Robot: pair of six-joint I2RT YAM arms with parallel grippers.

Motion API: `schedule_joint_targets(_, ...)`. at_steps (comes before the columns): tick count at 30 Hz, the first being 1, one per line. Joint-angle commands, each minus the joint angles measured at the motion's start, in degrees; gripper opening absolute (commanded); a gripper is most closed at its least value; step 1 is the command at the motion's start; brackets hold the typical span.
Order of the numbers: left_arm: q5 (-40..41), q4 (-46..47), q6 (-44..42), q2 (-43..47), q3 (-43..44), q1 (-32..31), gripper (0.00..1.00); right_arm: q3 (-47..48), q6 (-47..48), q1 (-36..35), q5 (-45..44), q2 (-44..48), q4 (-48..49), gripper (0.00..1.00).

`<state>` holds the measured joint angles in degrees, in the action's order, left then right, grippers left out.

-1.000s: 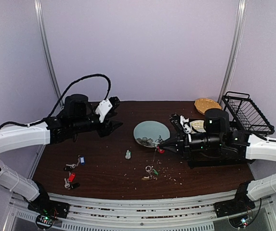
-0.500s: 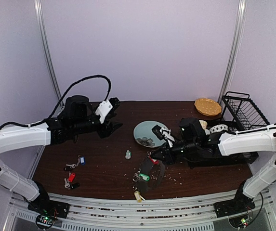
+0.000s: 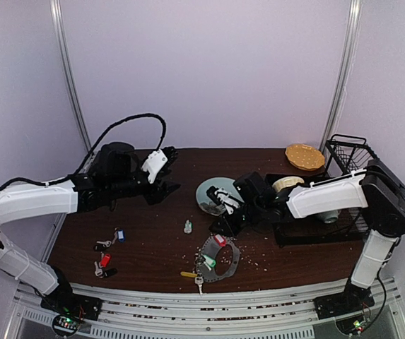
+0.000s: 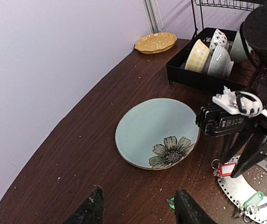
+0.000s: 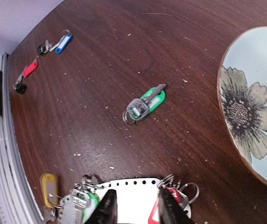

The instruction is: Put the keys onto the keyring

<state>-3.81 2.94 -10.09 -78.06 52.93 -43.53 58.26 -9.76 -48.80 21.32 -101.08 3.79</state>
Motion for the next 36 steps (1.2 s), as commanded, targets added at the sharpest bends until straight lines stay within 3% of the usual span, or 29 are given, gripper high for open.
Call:
schedule_joint_targets(1, 0.7, 1.7, 0.6, -0.8, 1.0, 0.3, 0.54, 4.1, 1.7, -0.2, -2.9, 4.9, -2.4, 0.42)
schedule_joint_targets(6, 1.6, 2.5, 0.8, -0.9, 0.5, 0.7, 0.54, 6.1, 3.2, 2.8, -4.2, 12.2, -3.8, 0.48)
schedule_joint_targets(11, 4.1, 5.5, 5.0, -0.9, -1.0, 3.2, 0.56, 2.0, 5.0, 9.8, -9.5, 21.5, -3.8, 0.55)
schedule_joint_targets(13, 7.1, 5.7, 8.3, -0.9, -1.2, 5.6, 0.56, -2.1, 3.7, 14.8, -10.7, 24.6, -0.3, 0.69)
schedule_joint_targets(15, 9.9, 4.4, 12.3, -0.8, -0.6, 9.0, 0.57, -6.2, 2.6, 20.0, -10.1, 26.2, 3.9, 0.98)
schedule_joint_targets(16, 11.0, 3.3, 14.5, -0.5, -0.4, 11.2, 0.57, -7.6, 2.6, 21.9, -10.6, 26.4, 4.9, 1.00)
schedule_joint_targets(21, 21.2, 2.6, 23.5, 4.9, -6.2, 20.2, 0.60, -12.3, 1.0, 30.1, -12.8, 25.8, 10.4, 1.00)
schedule_joint_targets(26, 31.3, 22.6, 28.4, 8.7, -22.4, 25.0, 0.70, -20.6, -3.4, 36.1, -22.4, 26.7, 21.4, 1.00)
schedule_joint_targets(29, 33.5, 31.8, 26.7, 5.8, -26.0, 28.4, 0.71, -23.9, -1.2, 36.9, -28.4, 26.9, 26.2, 1.00)
schedule_joint_targets(32, 36.8, 41.3, 19.3, 1.1, -26.7, 29.5, 0.71, -27.5, -1.0, 36.9, -35.0, 26.6, 32.7, 1.00)
schedule_joint_targets(36, 35.0, 48.7, 11.8, -4.5, -25.3, 30.1, 0.72, -34.8, -2.4, 37.0, -40.8, 27.4, 43.9, 1.00)
